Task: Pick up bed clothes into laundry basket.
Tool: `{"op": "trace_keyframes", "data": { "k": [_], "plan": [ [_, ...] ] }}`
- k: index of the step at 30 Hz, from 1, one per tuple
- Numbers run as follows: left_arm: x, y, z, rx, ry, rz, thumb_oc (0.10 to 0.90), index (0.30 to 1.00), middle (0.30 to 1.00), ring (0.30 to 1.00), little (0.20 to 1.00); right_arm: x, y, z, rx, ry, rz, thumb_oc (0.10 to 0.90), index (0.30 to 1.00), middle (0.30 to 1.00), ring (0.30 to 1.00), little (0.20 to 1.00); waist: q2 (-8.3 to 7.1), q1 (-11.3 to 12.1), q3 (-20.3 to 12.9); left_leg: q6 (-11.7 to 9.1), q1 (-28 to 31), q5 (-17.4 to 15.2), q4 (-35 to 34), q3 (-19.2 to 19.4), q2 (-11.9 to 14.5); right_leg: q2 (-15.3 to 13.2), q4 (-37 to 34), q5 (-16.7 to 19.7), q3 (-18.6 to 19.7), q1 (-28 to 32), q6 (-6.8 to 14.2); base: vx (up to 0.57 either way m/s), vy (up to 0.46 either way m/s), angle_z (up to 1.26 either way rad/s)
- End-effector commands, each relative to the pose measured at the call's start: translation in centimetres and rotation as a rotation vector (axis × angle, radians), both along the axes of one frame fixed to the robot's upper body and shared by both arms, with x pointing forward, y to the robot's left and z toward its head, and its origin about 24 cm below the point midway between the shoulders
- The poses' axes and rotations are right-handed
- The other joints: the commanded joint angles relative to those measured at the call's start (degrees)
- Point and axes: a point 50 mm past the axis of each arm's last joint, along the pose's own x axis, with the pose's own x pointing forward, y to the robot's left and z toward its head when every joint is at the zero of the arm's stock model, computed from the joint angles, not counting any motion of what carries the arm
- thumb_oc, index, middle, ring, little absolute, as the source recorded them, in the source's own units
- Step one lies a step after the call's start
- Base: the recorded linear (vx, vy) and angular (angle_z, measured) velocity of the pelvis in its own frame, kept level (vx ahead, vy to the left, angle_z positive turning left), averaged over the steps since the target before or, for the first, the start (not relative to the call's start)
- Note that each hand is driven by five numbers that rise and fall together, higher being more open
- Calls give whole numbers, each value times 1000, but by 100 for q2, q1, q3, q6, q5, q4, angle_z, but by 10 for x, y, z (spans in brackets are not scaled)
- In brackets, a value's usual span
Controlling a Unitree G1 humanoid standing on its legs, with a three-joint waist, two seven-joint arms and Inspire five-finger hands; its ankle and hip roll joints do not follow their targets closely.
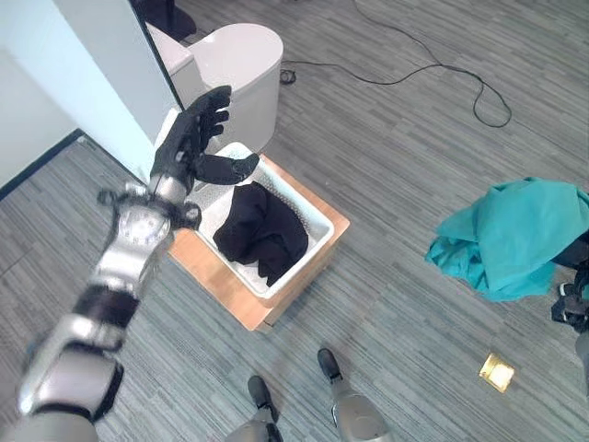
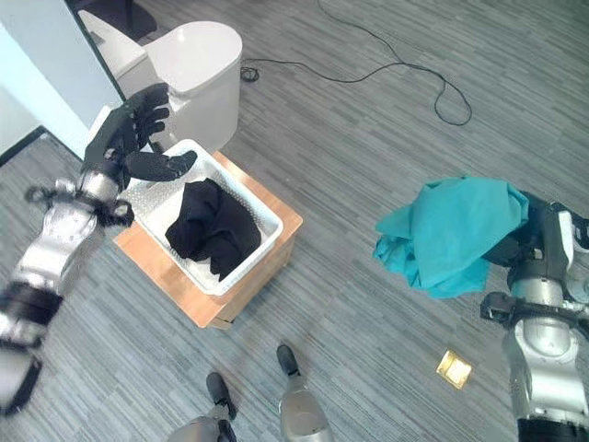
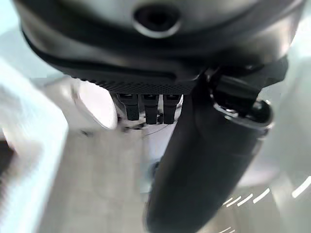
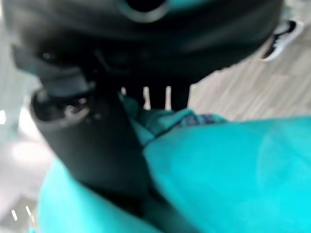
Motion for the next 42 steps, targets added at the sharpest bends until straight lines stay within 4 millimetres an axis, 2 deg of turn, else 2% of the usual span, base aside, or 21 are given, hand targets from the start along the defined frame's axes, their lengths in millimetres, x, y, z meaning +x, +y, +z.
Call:
{"op": "trace_keyframes", "data": {
  "k": [1, 3, 4, 6, 7, 8, 9, 11, 12, 16, 17, 20, 21, 25, 33, 39, 42],
  "plan": [
    [-22, 30, 24, -163, -194, 62, 800, 900, 900, 900, 900, 10, -4, 92, -220, -263, -7, 400, 300, 300, 300, 300, -483, 653, -322, -342, 249, -432, 32, -291, 305, -317, 488, -683, -449, 15, 395, -65, -67, 19],
    [-24, 32, 23, -166, -193, 69, 800, 900, 900, 900, 900, 13, -2, 93, -224, -263, 0, 400, 300, 300, 300, 300, -472, 611, -342, -344, 220, -392, 32, -291, 308, -313, 480, -644, -446, -11, 389, -58, -67, 37],
    [-47, 55, 2, -172, -157, 145, 800, 900, 900, 900, 900, 12, -4, 123, -373, -262, -41, 400, 300, 300, 300, 300, -718, 942, -223, -354, 66, -364, 32, -481, 319, -323, 417, -659, -601, 18, 366, -64, -104, 44],
    [-66, 73, -15, -197, -116, 222, 800, 900, 900, 900, 900, 9, -5, 140, -475, -245, -60, 400, 300, 300, 300, 300, -868, 1112, -154, -369, -64, -312, 32, -631, 321, -340, 378, -646, -735, 23, 349, -49, -96, 70],
    [-85, 88, -34, -197, -56, 300, 800, 900, 900, 900, 900, 2, -11, 148, -548, -203, -100, 400, 300, 300, 300, 300, -969, 1216, -125, -373, -174, -251, 32, -753, 315, -346, 357, -615, -855, 16, 338, 2, -51, 74],
    [-94, 97, -44, -191, -16, 350, 800, 900, 900, 900, 900, -1, -12, 154, -615, -173, -120, 400, 300, 300, 300, 300, -1014, 1298, -89, -379, -178, -277, 32, -811, 306, -348, 351, -656, -916, 61, 332, -25, -37, 61],
    [-111, 104, -58, -177, 35, 383, 800, 900, 900, 900, 900, -9, -15, 172, -721, -137, -166, 400, 300, 300, 300, 300, -1095, 1441, -45, -392, -279, -246, 32, -926, 281, -361, 320, -668, -1043, 86, 328, -17, -10, 42],
    [-115, 103, -63, -188, 54, 376, 800, 900, 900, 900, 900, -11, -14, 176, -741, -144, -174, 400, 300, 300, 300, 300, -1128, 1481, -34, -389, -343, -200, 32, -964, 270, -364, 307, -635, -1080, 63, 324, -41, -14, 45],
    [-123, 102, -73, -200, 98, 367, 800, 900, 900, 900, 900, -15, -10, 188, -821, -123, -187, 400, 300, 300, 300, 300, -1200, 1575, 4, -387, -401, -180, 32, -1048, 253, -373, 321, -649, -1166, 57, 320, -17, -14, 49],
    [-129, 99, -82, -220, 134, 357, 800, 900, 900, 900, 900, -18, -4, 203, -935, -80, -203, 400, 300, 300, 300, 300, -1284, 1695, 97, -378, -484, -159, 32, -1191, 212, -385, 362, -680, -1306, 49, 307, -26, -15, 36],
    [-130, 94, -87, -240, 156, 338, 800, 900, 900, 900, 900, -18, 2, 210, -987, -68, -202, 400, 300, 300, 300, 300, -1354, 1781, 152, -376, -525, -145, 32, -1247, 208, -382, 357, -670, -1352, 41, 303, -18, -4, 22],
    [-129, 90, -90, -243, 173, 320, 800, 900, 900, 900, 900, -17, 4, 213, -1008, -63, -201, 400, 300, 300, 300, 300, -1381, 1825, 178, -373, -540, -142, 32, -1266, 204, -379, 348, -666, -1375, 43, 301, -18, -7, 16],
    [-127, 86, -94, -238, 194, 297, 800, 900, 900, 900, 900, -13, 11, 216, -1045, -48, -180, 400, 300, 300, 300, 300, -1419, 1911, 228, -365, -542, -152, 32, -1268, 194, -370, 340, -648, -1376, 40, 304, -23, 14, 8],
    [-125, 78, -101, -243, 235, 250, 800, 900, 900, 900, 900, -4, 34, 222, -1132, -60, -110, 400, 300, 300, 300, 300, -1480, 1979, 235, -350, -506, -180, 32, -1227, 190, -369, 332, -634, -1350, 43, 300, -1, 19, -4],
    [-124, 49, -121, -306, 339, 99, 800, 900, 900, 900, 900, 12, 71, 232, -1293, -80, -19, 400, 300, 300, 300, 300, -1440, 1961, 147, -295, -417, -237, 32, -1121, 141, -414, 355, -606, -1247, 27, 312, -14, 29, -11],
    [-123, 39, -129, -255, 397, 28, 800, 900, 900, 900, 900, 24, 101, 237, -1408, -126, 40, 400, 300, 300, 300, 300, -1407, 1981, 147, -287, -473, -198, 32, -1098, 117, -437, 386, -549, -1227, -90, 339, -38, 7, -10],
    [-124, 37, -133, -258, 407, 23, 800, 900, 900, 900, 900, 29, 108, 237, -1424, -124, 70, 400, 300, 300, 300, 300, -1404, 1965, 152, -289, -488, -189, 32, -1104, 118, -439, 379, -541, -1247, -103, 340, -22, -1, -1]
  ]
}}
